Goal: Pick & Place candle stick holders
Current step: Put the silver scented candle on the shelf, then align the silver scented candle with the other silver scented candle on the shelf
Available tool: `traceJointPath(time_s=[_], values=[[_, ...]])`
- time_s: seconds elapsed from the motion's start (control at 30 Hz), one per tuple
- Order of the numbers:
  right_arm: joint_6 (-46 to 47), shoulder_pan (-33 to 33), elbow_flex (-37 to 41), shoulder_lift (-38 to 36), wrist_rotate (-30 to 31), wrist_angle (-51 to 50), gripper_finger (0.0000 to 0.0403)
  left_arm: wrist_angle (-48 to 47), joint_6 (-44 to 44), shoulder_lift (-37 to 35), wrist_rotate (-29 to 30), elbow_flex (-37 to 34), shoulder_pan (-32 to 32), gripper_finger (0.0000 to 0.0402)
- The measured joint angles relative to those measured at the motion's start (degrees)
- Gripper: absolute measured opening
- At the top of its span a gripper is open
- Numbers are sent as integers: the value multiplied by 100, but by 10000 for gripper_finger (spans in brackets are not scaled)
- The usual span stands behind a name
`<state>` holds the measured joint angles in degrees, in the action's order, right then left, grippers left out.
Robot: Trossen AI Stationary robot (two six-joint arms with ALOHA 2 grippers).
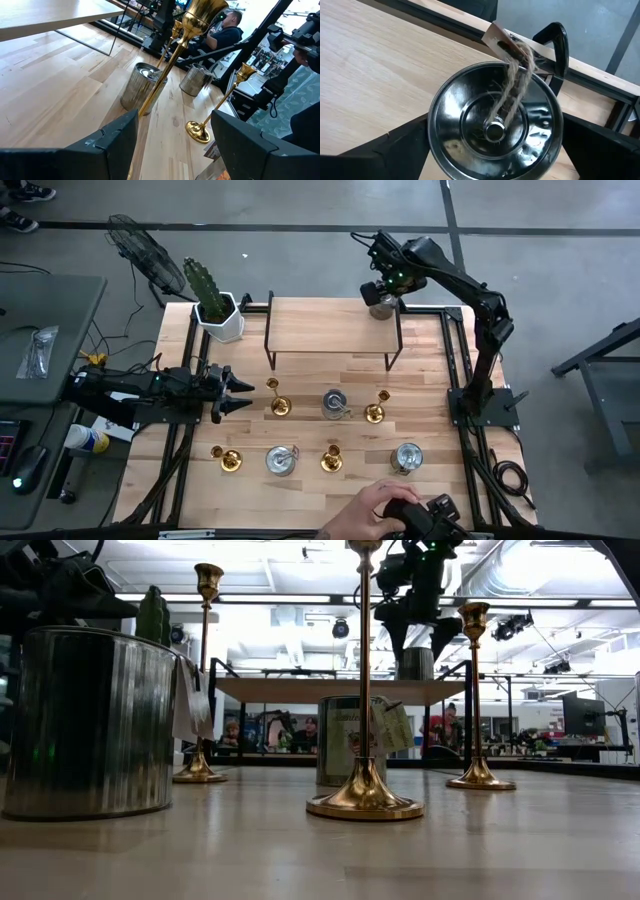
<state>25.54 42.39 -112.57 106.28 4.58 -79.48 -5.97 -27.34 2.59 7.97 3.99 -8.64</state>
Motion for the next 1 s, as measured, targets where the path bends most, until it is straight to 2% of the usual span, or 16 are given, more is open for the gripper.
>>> traceJointPath(time_s=[0.6,0.83,1.0], values=[[-7,-181,0,-677,43,-308,400,2,0,2,0,2,0,246],[-235,-587,2,-1118,40,-1068,400,1,0,1,0,1,0,246],[-471,-963,373,-1620,257,-940,400,2,0,2,0,1,2,246]])
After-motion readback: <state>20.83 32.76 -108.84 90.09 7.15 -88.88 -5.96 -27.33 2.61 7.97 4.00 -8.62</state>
